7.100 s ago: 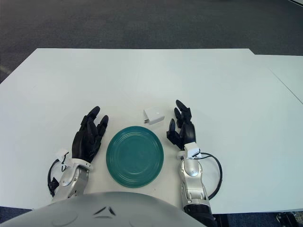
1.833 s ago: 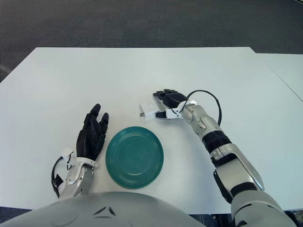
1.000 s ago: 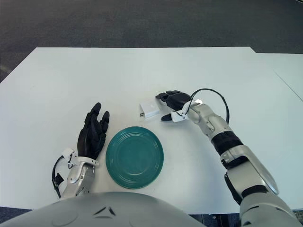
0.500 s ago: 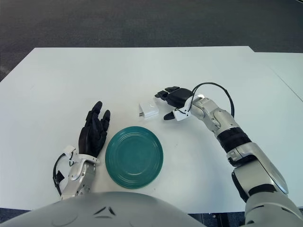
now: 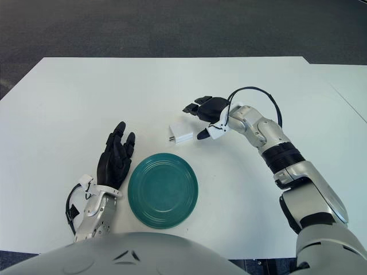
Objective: Put the charger into the plate.
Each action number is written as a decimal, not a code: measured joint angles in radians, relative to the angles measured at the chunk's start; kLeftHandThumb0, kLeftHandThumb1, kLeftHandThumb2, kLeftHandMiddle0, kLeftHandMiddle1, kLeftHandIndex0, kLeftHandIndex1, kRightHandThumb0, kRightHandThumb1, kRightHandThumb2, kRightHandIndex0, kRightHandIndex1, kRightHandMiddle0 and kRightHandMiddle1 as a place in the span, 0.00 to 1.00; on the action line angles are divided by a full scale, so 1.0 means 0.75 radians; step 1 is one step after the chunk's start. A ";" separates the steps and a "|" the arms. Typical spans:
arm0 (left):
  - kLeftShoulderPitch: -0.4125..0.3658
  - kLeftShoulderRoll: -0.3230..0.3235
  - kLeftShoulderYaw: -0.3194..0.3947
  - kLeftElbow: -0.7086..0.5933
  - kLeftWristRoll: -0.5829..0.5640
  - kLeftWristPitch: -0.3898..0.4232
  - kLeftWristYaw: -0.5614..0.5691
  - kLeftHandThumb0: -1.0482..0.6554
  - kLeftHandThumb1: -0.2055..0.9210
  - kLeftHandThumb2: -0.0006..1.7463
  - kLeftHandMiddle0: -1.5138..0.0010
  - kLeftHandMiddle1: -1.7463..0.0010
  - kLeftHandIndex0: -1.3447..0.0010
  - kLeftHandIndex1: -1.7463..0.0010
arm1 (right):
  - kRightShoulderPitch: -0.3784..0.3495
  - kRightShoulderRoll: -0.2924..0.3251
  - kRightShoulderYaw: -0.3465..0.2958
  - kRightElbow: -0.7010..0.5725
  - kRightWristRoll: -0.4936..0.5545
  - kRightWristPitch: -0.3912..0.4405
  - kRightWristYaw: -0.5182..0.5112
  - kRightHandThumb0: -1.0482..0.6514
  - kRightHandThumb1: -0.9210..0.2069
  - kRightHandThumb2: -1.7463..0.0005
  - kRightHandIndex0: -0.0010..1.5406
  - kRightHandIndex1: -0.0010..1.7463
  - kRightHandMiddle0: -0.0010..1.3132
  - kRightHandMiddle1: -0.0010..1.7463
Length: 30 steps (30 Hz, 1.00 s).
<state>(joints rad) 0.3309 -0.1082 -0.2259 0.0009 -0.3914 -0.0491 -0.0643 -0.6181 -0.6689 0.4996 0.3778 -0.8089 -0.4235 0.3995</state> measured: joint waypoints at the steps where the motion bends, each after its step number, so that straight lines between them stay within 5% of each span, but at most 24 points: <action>1: 0.000 0.000 0.000 0.001 -0.002 -0.001 -0.002 0.07 1.00 0.45 0.90 1.00 1.00 0.82 | -0.001 0.002 0.000 0.002 -0.001 0.000 0.000 0.16 0.00 0.68 0.07 0.00 0.00 0.17; 30: 0.003 -0.003 0.009 0.020 -0.091 -0.041 -0.018 0.09 1.00 0.40 0.85 0.99 1.00 0.69 | -0.054 0.152 0.071 0.125 -0.057 -0.015 -0.027 0.17 0.00 0.69 0.08 0.00 0.00 0.15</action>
<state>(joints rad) 0.3332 -0.1107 -0.2189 0.0163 -0.4595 -0.0803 -0.0778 -0.6584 -0.5552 0.5527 0.4713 -0.8513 -0.4344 0.3793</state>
